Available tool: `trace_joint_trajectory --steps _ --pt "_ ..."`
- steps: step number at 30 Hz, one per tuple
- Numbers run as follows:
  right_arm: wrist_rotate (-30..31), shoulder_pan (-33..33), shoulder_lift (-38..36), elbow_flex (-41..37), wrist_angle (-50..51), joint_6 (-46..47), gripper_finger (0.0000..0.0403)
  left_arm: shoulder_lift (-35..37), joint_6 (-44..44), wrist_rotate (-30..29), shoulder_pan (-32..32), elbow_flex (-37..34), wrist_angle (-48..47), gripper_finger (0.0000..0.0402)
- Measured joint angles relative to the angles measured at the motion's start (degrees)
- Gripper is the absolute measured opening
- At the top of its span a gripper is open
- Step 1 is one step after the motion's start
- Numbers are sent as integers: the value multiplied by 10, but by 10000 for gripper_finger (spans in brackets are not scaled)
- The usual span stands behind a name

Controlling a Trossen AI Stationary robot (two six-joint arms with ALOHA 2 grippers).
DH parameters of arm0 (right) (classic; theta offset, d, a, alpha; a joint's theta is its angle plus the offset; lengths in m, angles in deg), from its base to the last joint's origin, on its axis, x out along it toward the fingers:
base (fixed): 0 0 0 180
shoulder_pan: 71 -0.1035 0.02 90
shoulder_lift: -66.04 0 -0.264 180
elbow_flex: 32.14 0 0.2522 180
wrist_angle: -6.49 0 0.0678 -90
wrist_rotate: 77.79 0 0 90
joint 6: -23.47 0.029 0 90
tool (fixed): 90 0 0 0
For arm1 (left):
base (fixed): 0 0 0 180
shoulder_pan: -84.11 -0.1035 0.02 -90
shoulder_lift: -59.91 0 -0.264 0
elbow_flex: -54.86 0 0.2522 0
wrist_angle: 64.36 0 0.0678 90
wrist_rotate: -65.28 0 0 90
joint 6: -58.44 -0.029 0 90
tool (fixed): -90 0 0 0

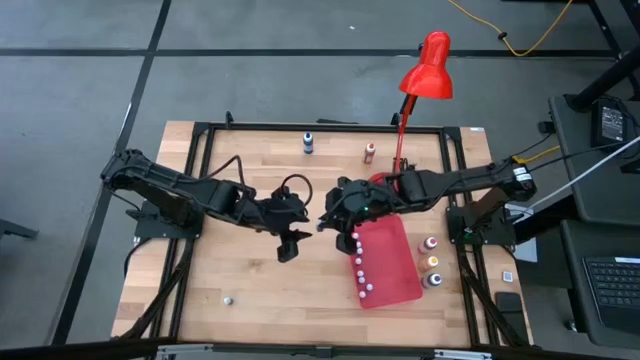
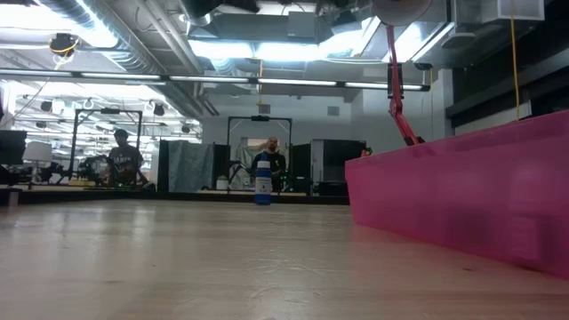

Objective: Pick & Place food coloring
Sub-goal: Put the small orange food coloring bottle into the red bin

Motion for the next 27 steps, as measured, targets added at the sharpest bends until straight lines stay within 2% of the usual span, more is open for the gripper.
trace_joint_trajectory --steps 6,12,16,22,27 --pt "68 -28 -6 0 86 34 50 0 0 -2 0 0 -82 234" --pt "176 -77 -12 -31 172 96 50 0 -3 -12 0 -16 -72 236" --pt "191 -105 -18 -76 185 121 50 0 0 -13 0 -25 -73 233" --pt "193 -132 -54 -178 177 177 50 0 0 -11 0 -25 -72 233" --pt "191 -139 -123 -310 52 207 50 0 6 -10 1 -26 -67 233"
